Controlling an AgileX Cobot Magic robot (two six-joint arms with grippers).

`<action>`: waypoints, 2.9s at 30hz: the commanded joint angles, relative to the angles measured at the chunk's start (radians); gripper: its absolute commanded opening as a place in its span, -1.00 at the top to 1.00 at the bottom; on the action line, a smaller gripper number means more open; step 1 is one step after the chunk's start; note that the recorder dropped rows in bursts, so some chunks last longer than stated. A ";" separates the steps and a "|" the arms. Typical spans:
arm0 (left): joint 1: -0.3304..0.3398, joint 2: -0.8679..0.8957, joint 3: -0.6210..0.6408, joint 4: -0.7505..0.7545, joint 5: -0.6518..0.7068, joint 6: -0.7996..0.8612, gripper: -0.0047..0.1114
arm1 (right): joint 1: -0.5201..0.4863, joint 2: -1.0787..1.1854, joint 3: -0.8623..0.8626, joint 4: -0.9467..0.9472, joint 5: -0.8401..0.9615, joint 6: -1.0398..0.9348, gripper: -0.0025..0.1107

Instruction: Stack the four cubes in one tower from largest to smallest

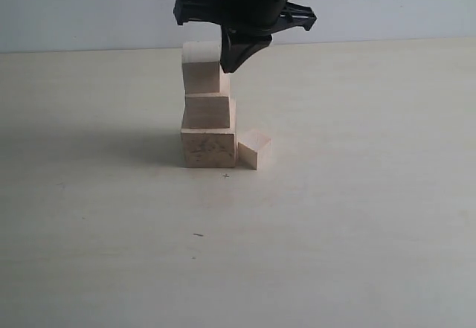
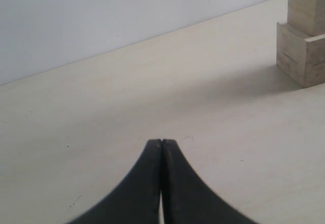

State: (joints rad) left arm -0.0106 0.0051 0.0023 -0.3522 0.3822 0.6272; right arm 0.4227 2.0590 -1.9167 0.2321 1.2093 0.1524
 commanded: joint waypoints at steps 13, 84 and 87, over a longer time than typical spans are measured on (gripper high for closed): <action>0.002 -0.005 -0.002 0.003 -0.014 -0.002 0.92 | -0.051 -0.067 0.006 -0.112 -0.058 -0.046 0.96; -0.153 1.976 -1.270 -1.172 0.717 0.391 0.92 | -0.347 0.070 0.025 0.407 0.012 -0.412 0.96; -0.165 1.976 -1.270 -1.169 0.703 0.391 0.92 | -0.347 0.070 0.025 0.407 0.012 -0.412 0.96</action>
State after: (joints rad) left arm -0.1649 1.9858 -1.2604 -1.5164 1.1149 1.0092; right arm 0.0754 2.1385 -1.8910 0.6333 1.2236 -0.2500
